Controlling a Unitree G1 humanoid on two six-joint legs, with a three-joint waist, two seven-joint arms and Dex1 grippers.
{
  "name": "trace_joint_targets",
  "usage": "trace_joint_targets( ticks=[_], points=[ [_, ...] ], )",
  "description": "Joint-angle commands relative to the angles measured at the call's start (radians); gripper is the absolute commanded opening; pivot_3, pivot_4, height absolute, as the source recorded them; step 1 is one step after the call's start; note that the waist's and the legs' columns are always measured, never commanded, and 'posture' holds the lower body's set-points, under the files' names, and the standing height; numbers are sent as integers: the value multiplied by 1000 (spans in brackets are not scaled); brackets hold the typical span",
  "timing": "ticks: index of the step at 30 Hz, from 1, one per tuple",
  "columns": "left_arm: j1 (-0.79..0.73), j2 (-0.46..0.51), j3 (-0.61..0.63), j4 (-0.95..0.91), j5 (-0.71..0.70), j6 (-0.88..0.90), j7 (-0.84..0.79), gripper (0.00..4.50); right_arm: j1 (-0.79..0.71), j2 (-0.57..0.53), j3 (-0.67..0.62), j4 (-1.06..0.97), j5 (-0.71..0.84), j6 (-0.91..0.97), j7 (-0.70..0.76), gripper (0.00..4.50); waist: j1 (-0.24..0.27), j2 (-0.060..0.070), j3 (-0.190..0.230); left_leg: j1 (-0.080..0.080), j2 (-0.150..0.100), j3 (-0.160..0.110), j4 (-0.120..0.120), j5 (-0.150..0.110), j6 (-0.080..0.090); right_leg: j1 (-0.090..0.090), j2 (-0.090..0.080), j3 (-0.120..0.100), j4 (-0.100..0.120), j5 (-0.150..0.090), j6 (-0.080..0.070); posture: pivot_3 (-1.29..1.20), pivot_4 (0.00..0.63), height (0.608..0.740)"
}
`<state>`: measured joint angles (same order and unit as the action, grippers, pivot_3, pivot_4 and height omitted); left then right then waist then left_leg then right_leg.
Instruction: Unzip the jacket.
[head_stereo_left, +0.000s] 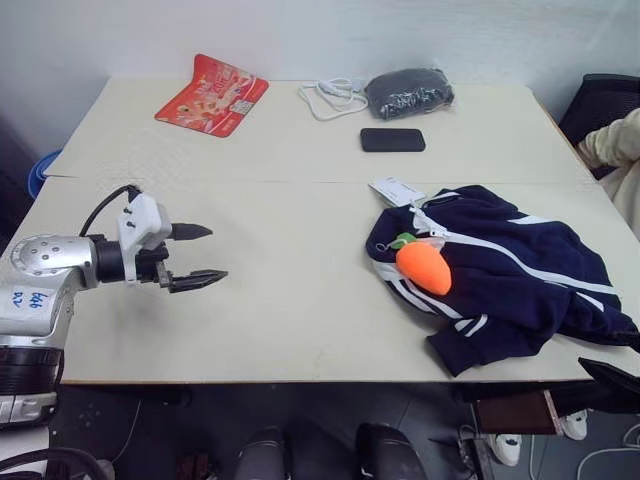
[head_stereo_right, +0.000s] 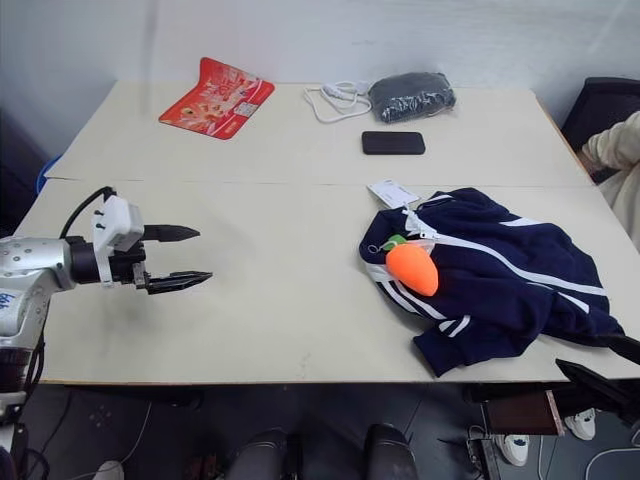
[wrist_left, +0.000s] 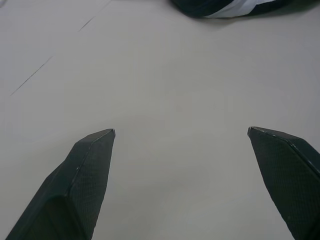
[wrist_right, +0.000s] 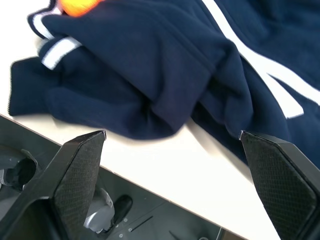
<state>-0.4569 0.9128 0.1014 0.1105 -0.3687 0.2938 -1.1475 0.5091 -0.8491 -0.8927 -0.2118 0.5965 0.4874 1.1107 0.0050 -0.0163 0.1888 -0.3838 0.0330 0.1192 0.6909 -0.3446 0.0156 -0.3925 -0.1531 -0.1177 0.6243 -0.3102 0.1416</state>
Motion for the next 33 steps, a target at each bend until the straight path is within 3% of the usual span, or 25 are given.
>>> trace_joint_targets(
  ticks=[1,17,24,26,33],
  points=[
    [-7,-3,4,8,15,-31,-5,4485,-4,0,-44,-51,31,26,-26,4500,0,0,0,0,0,0,0,0,0,0,0,0,0,0,0,0,150,740],
    [19,-14,27,-53,-18,50,0,4485,-117,-44,18,-190,54,146,-125,4500,9,0,0,0,0,-1,1,0,0,0,0,1,0,0,0,0,150,740],
    [-16,-36,29,-146,-129,167,-23,4485,-213,-75,26,-350,216,311,-200,4500,17,0,0,0,0,-2,1,0,0,0,0,1,1,0,0,0,150,740],
    [-39,-53,27,-194,-180,226,-17,4485,-269,-87,60,-410,286,360,-253,4500,18,0,0,0,0,-3,2,0,0,0,0,1,1,0,0,0,150,740],
    [-148,-116,-4,-364,-339,439,31,4485,-563,-65,380,-564,424,494,-587,4500,18,0,0,-2,0,-10,6,-1,0,0,0,0,2,0,0,0,150,740]
  ],
)
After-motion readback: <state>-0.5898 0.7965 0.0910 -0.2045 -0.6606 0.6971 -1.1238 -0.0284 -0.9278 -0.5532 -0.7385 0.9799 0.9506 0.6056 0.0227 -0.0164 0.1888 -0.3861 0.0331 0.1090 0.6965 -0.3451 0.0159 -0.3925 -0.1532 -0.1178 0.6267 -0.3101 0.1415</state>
